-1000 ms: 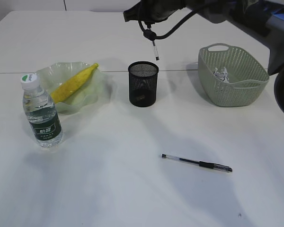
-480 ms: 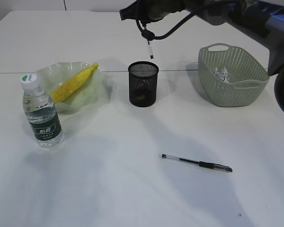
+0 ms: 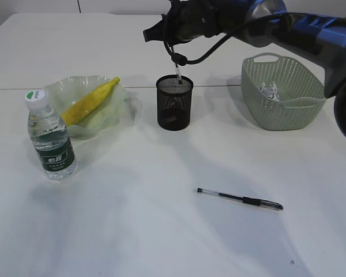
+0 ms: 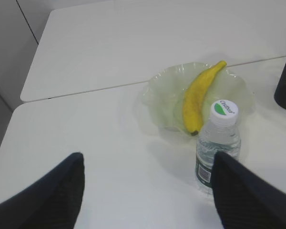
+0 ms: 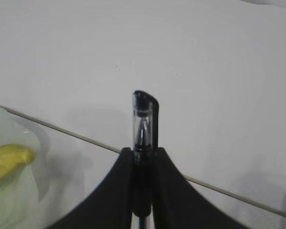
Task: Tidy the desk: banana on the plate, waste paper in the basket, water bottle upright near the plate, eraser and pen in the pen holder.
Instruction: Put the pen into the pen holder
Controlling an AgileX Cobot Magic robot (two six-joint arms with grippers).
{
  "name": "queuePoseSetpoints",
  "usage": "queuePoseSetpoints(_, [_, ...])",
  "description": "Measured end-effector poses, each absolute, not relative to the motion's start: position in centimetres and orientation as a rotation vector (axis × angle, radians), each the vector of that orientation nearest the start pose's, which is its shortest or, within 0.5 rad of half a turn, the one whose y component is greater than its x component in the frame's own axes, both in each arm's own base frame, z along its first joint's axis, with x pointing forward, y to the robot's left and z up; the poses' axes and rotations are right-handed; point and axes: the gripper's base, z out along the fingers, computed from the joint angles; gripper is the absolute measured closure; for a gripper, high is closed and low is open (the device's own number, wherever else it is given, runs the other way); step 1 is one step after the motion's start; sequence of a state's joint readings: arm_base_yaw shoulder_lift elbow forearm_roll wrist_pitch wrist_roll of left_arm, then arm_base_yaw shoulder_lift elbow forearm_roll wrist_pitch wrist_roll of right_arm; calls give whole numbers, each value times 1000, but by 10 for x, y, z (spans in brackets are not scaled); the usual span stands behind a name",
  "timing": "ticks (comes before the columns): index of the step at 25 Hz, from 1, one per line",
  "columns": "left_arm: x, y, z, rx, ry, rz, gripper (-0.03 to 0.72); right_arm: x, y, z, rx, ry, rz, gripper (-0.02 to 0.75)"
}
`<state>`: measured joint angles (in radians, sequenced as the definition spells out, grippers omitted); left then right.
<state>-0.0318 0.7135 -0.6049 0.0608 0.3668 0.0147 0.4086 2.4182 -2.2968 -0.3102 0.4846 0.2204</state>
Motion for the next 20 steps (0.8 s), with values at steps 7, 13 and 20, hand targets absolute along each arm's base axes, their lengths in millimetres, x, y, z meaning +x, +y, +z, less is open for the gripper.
queuePoseSetpoints(7, [147,-2,319,93,1960,57,97,527,216,245,-404,1984,96,675])
queuePoseSetpoints(13, [147,-2,319,94,1960,57,97,525,217,230,-422,1990,107,675])
queuePoseSetpoints(20, [147,-2,318,93,1968,58,97,515,218,230,-445,1907,161,675])
